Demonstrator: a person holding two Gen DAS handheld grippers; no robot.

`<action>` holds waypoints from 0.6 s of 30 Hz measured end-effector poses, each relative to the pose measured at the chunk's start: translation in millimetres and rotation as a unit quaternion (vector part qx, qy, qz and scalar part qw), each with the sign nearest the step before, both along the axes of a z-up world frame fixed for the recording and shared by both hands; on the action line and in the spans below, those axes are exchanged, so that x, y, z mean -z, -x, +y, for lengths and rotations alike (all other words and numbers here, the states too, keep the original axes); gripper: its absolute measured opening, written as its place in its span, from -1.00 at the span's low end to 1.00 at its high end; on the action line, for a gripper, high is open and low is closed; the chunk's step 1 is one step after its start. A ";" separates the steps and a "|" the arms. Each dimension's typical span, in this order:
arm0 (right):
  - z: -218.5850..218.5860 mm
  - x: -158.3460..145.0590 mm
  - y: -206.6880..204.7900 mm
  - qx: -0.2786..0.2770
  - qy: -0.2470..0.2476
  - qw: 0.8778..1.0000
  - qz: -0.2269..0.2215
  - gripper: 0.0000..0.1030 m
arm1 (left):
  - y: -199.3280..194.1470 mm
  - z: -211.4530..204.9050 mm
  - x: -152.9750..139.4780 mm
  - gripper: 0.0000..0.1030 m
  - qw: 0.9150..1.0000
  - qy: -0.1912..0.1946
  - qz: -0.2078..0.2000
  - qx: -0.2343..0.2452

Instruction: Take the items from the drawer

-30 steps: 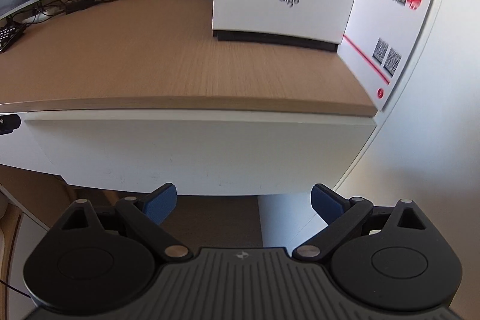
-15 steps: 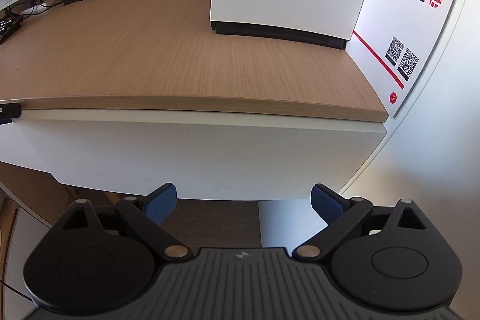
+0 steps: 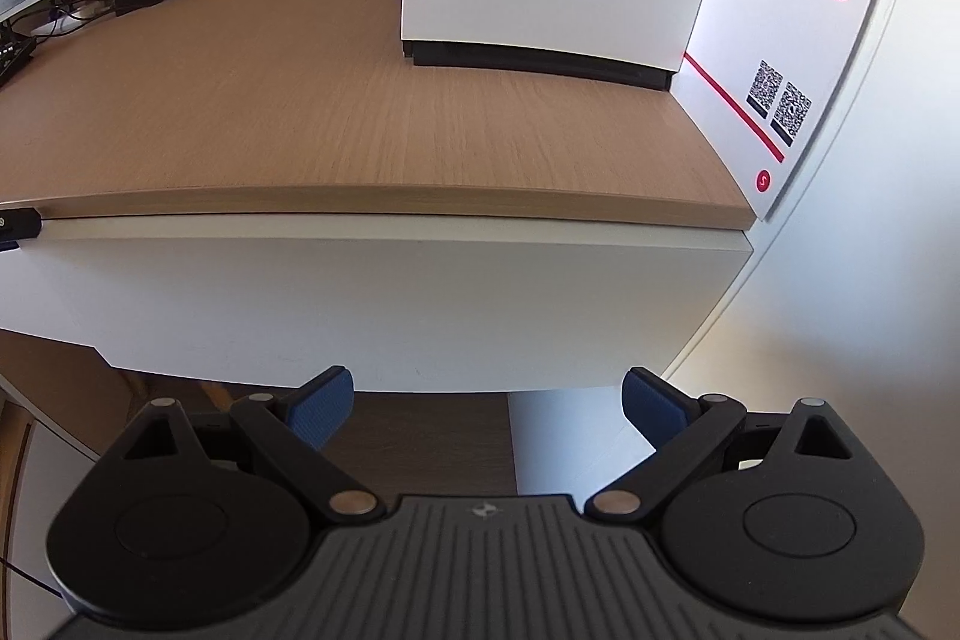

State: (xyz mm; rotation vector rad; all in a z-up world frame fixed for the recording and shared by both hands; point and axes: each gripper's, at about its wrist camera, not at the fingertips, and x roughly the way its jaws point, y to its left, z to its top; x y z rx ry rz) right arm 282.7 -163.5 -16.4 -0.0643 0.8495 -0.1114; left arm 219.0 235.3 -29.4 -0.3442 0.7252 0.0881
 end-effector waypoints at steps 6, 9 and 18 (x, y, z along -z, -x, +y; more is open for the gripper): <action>-0.7 1.7 3.3 0.004 0.000 1.000 0.002 0.89 | 1.6 -1.1 -1.1 -0.50 1.000 -0.005 0.002 0.007; 0.4 1.1 3.2 0.003 0.000 1.000 0.001 0.89 | 2.8 -0.2 -1.0 -0.50 1.000 -0.006 0.001 0.011; 4.1 -1.3 1.3 0.003 0.002 1.000 0.000 0.89 | -0.9 -1.0 -1.6 -0.56 1.000 -0.014 -0.001 -0.008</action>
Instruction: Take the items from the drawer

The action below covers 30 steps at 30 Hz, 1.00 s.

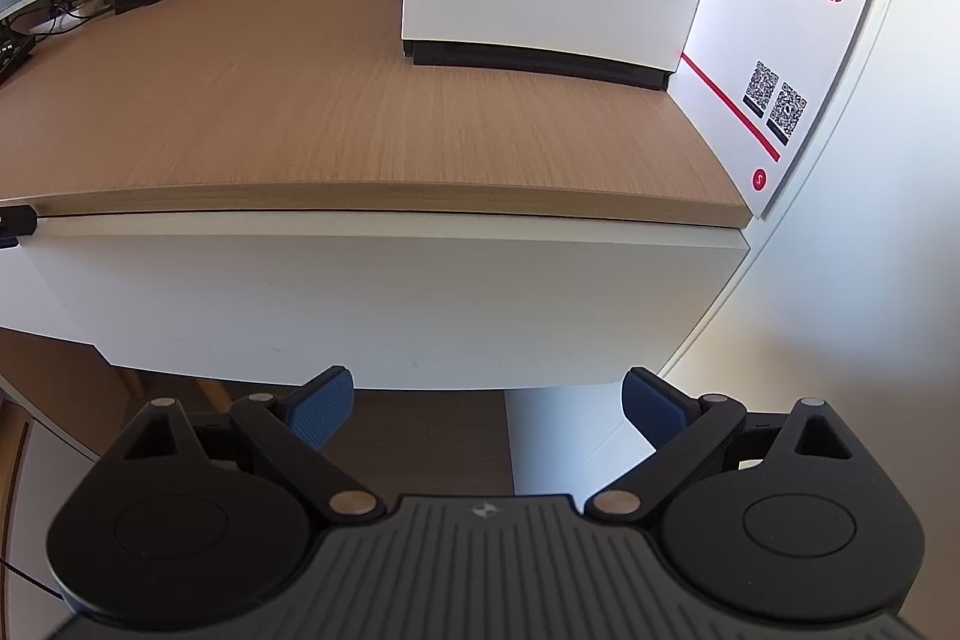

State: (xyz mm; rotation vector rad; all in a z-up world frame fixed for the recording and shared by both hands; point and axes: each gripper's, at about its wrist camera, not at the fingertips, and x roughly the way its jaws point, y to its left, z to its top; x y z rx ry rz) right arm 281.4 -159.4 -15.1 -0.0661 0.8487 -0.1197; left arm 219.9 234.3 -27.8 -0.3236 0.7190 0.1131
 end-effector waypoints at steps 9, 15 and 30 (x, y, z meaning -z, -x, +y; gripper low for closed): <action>21.9 -3.4 -36.4 0.012 -0.044 0.997 -0.064 0.89 | -2.1 4.5 0.0 -0.56 1.000 0.014 0.005 0.000; 32.7 6.5 -52.5 0.027 -0.033 0.993 -0.110 0.89 | -4.1 4.4 -0.9 -0.55 1.000 0.014 0.009 0.006; 34.1 10.9 -65.3 0.018 -0.022 0.997 -0.071 0.89 | -1.8 -0.9 -1.4 -0.43 1.000 -0.003 0.011 0.014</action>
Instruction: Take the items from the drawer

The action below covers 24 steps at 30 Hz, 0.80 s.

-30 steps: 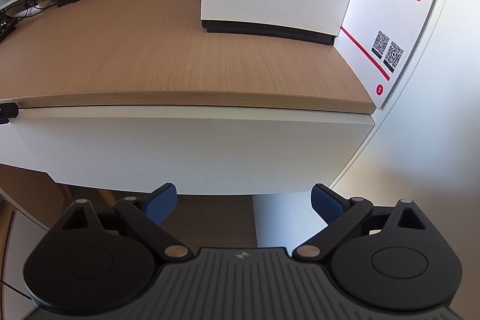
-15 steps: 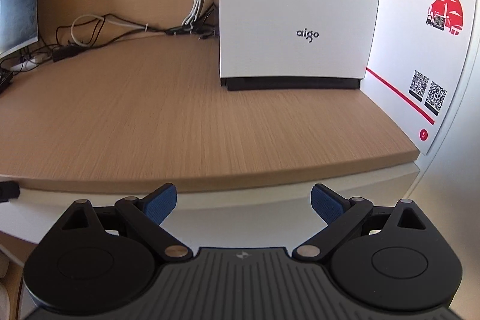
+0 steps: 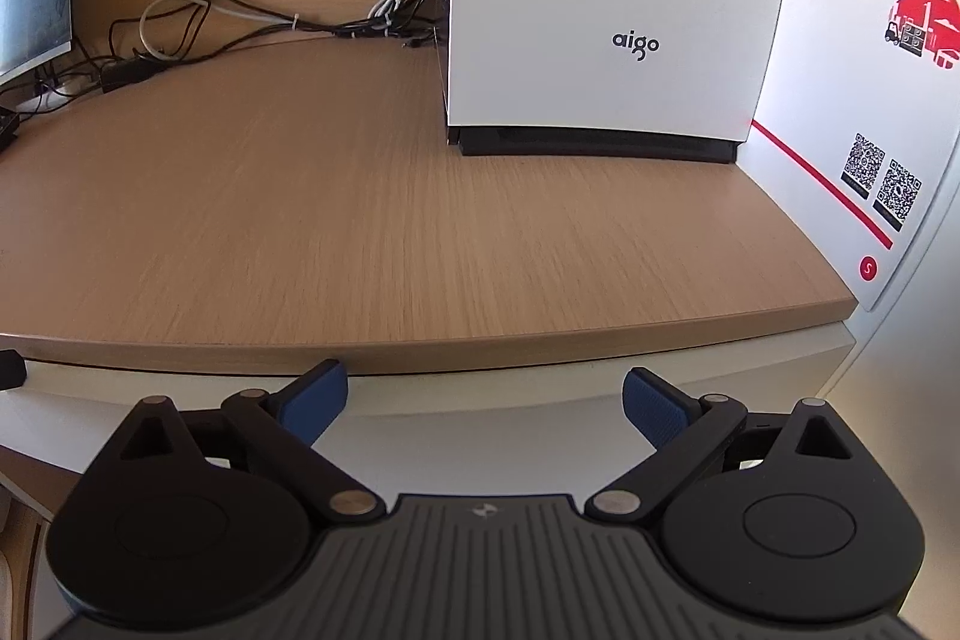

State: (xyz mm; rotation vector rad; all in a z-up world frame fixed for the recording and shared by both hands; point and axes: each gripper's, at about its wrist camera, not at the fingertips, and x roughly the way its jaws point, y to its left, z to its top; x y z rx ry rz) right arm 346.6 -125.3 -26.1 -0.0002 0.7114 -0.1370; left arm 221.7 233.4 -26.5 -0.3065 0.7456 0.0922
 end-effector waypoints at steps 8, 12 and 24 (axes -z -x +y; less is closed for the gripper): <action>2.2 -1.0 16.1 -0.004 0.002 1.000 0.008 0.89 | 7.5 -0.6 -0.9 -0.43 1.000 0.001 0.004 -0.001; 9.0 35.0 20.3 -0.024 0.029 0.992 0.120 0.59 | 8.3 -1.5 -2.1 -0.43 1.000 -0.001 0.009 -0.005; -6.8 -11.7 22.3 -0.030 -0.017 0.999 0.018 0.64 | 3.6 13.1 -1.2 -0.56 0.998 0.026 0.008 -0.061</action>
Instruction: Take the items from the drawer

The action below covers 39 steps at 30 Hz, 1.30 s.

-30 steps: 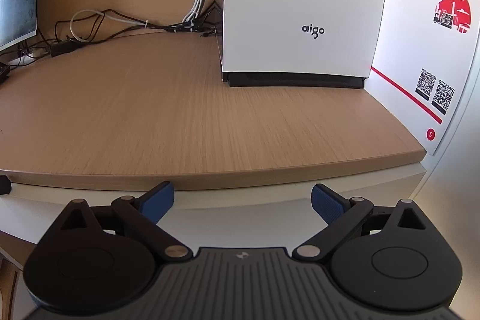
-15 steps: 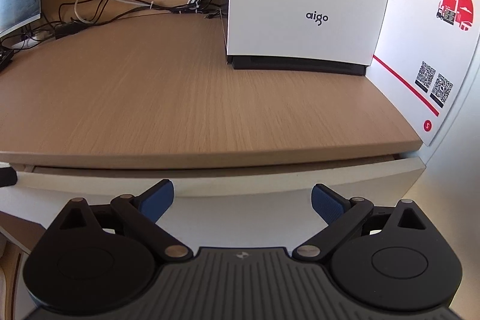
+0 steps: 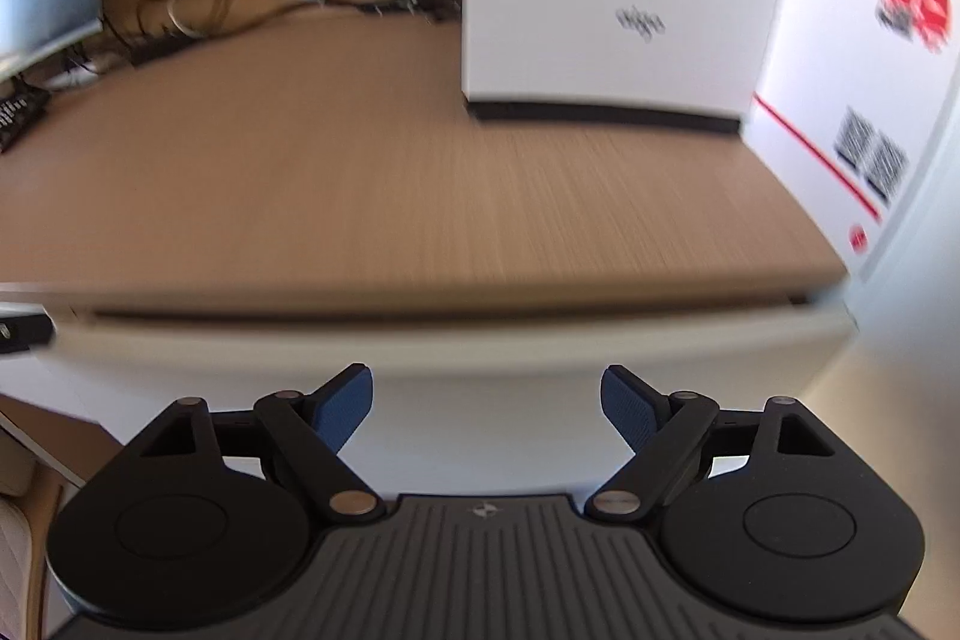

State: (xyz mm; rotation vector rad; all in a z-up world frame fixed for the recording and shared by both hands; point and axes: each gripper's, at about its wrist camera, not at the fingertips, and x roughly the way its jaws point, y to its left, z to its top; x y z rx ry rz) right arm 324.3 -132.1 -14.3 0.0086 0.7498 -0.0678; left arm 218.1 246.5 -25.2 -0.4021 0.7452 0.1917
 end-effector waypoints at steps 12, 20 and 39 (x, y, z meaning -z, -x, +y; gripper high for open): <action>42.3 7.5 -25.7 -0.015 -0.004 1.000 -0.018 0.77 | -9.4 -0.7 -0.5 -0.48 0.999 -0.003 0.008 0.043; 43.5 7.5 -26.8 -0.020 0.000 1.000 -0.001 0.80 | -4.7 -3.6 -0.7 -0.47 0.999 -0.006 0.011 0.044; -3.7 2.2 -30.2 0.032 0.001 0.999 0.030 0.79 | 12.0 -16.6 -6.0 -0.43 0.998 -0.028 0.027 0.044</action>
